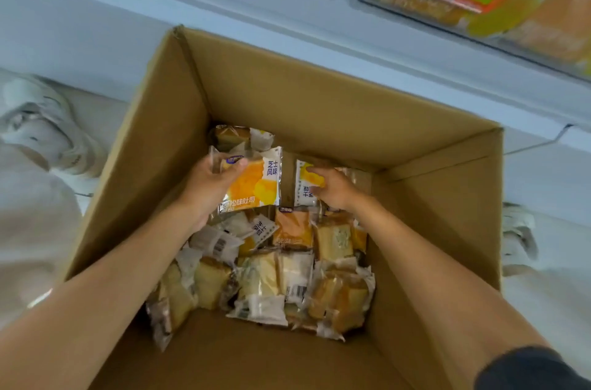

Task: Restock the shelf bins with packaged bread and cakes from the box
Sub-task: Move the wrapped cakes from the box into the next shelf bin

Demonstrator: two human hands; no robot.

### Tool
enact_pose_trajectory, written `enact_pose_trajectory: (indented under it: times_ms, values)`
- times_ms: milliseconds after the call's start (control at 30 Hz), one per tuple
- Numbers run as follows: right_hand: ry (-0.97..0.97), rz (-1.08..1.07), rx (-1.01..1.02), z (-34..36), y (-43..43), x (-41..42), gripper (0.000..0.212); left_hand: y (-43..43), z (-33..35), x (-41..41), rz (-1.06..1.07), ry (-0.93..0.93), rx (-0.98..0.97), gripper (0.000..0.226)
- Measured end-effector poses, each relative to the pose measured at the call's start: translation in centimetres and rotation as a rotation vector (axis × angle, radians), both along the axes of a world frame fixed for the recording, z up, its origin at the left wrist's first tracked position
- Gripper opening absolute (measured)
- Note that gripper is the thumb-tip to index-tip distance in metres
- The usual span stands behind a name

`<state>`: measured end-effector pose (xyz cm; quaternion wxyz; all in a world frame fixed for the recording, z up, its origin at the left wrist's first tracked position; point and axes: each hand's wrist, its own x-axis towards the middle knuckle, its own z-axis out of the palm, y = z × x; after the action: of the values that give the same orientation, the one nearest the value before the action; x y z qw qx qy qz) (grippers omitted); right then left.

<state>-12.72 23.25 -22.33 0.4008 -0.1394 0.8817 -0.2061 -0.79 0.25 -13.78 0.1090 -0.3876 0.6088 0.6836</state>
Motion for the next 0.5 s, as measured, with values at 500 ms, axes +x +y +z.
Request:
enact_pose_trajectory:
  times_ms: [500]
  values:
    - [0.142, 0.448, 0.278, 1.2, -0.6, -1.3, 0.064, 0.4, 0.5, 0.8, 0.065, -0.032, -0.054, 0.013]
